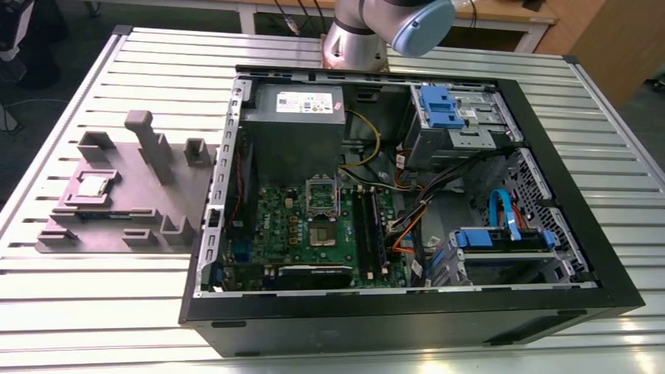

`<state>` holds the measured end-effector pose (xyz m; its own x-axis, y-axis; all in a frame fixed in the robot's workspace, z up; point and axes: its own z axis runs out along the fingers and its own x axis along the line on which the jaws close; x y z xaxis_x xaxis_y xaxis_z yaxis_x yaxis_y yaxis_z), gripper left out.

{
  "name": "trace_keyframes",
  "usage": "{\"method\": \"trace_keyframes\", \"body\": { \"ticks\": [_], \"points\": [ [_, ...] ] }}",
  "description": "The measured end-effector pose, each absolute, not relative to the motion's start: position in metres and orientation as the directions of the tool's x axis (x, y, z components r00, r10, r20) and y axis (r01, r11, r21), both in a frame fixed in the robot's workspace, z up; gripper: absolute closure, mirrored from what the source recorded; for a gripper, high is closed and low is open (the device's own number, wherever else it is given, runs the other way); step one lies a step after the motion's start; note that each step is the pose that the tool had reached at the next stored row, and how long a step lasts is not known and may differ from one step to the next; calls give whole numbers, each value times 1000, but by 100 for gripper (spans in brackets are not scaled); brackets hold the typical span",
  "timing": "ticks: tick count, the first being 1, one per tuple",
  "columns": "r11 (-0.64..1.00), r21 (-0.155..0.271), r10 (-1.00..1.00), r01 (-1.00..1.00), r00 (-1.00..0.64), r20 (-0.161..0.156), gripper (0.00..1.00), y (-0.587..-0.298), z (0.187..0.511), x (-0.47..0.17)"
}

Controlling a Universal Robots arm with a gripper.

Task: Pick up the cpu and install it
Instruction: 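Pick up the cpu and move it towards the insertion slot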

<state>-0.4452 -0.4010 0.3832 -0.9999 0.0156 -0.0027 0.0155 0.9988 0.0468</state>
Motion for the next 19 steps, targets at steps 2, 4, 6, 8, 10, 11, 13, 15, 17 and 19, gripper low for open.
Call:
{"method": "trace_keyframes", "body": {
  "ticks": [2, 4, 6, 8, 10, 11, 13, 15, 17, 19],
  "points": [
    [999, 47, 16, 15, -1000, -3, 89, -401, 383, -445],
    [999, 47, 16, 16, -1000, -3, 89, -401, 383, -445],
    [999, 47, 16, 16, -1000, -3, 84, -401, 383, -445],
    [999, 47, 16, 15, -1000, -3, 77, -401, 383, -445],
    [999, 47, 16, 15, -1000, -3, 71, -401, 383, -445],
    [999, 47, 16, 15, -1000, -3, 65, -401, 383, -445],
    [999, 47, 16, 15, -1000, -3, 59, -401, 383, -445],
    [999, 47, 16, 15, -1000, -3, 53, -401, 383, -445],
    [999, 47, 16, 15, -1000, -3, 42, -401, 383, -445],
    [999, 47, 16, 15, -1000, -3, 36, -401, 383, -445]
  ]
}}
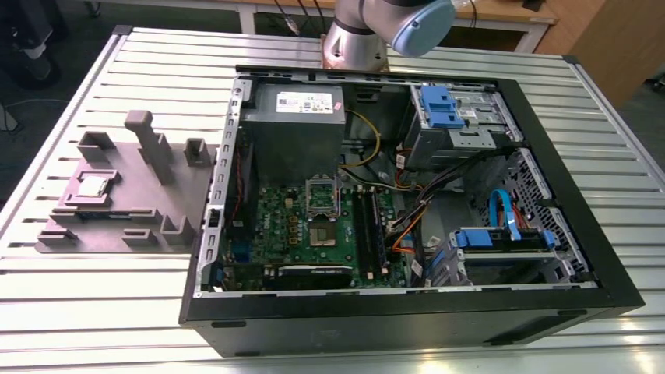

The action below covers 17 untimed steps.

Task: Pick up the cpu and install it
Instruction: 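Pick up the cpu and move it towards the insertion slot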

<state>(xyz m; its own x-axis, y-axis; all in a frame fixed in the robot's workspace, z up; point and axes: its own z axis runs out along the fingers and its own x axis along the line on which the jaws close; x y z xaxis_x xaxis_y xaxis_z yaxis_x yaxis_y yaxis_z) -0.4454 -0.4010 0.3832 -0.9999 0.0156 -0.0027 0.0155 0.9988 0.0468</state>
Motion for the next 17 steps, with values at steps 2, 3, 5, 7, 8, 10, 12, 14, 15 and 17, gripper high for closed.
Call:
{"method": "trace_keyframes", "body": {
  "ticks": [2, 3, 5, 7, 8, 10, 12, 14, 15, 17],
  "points": [
    [999, 47, 16, 15, -1000, -3, 24, -401, 383, -445],
    [999, 47, 16, 15, -1000, -3, 24, -401, 383, -445],
    [999, 47, 16, 15, -1000, -3, 18, -401, 383, -445],
    [999, 47, 16, 16, -1000, -3, 12, -401, 383, -445],
    [999, 47, 16, 15, -1000, -3, 12, -401, 383, -445],
    [999, 47, 16, 15, -1000, -3, 12, -401, 383, -445],
    [999, 47, 15, 15, -1000, -2, 12, -401, 383, -446],
    [999, 47, 13, 13, -1000, 1, 12, -401, 382, -446],
    [999, 47, 11, 11, -1000, 2, 12, -401, 382, -446],
    [999, 46, 10, 10, -1000, 4, 12, -401, 381, -445]
  ]
}}
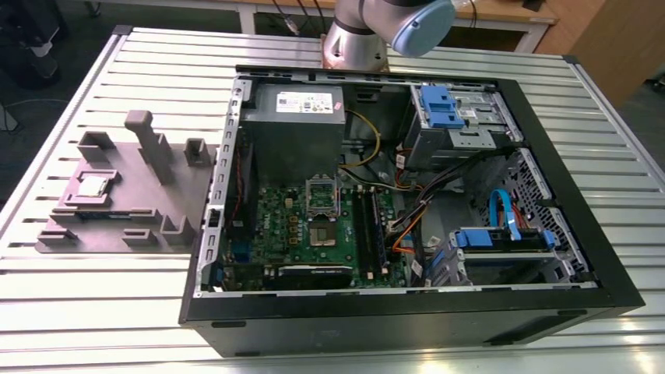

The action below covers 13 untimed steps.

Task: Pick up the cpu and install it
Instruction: 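Pick up the cpu and move it towards the insertion slot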

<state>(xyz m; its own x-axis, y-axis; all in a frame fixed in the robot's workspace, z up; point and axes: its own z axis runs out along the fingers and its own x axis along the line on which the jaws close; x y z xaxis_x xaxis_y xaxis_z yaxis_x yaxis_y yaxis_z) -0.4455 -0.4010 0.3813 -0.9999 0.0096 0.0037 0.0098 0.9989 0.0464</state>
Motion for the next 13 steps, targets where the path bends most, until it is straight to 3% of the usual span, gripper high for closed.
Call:
{"method": "trace_keyframes", "body": {
  "ticks": [13],
  "points": [
    [999, 47, 9, 9, -1000, 4, 12, -401, 379, -446]
  ]
}}
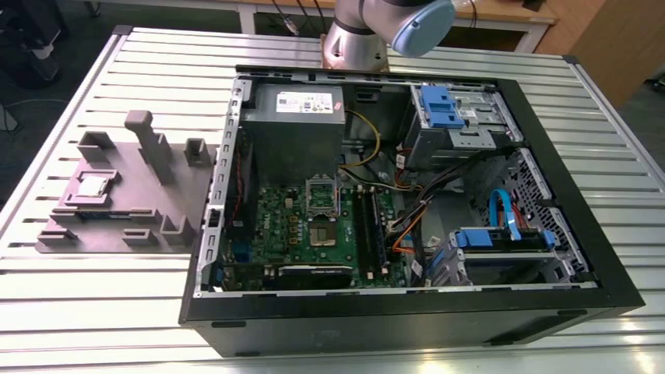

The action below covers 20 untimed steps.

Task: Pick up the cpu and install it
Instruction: 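Pick up the cpu and move it towards the insertion slot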

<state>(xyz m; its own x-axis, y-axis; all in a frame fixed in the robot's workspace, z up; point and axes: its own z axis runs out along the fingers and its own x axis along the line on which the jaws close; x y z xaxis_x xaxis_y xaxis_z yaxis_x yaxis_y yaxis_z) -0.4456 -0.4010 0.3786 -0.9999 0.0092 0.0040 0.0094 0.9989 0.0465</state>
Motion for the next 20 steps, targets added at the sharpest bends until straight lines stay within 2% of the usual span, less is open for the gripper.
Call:
{"method": "trace_keyframes", "body": {
  "ticks": [20],
  "points": [
    [999, 47, 9, 9, -1000, 4, 12, -401, 374, -446]
  ]
}}
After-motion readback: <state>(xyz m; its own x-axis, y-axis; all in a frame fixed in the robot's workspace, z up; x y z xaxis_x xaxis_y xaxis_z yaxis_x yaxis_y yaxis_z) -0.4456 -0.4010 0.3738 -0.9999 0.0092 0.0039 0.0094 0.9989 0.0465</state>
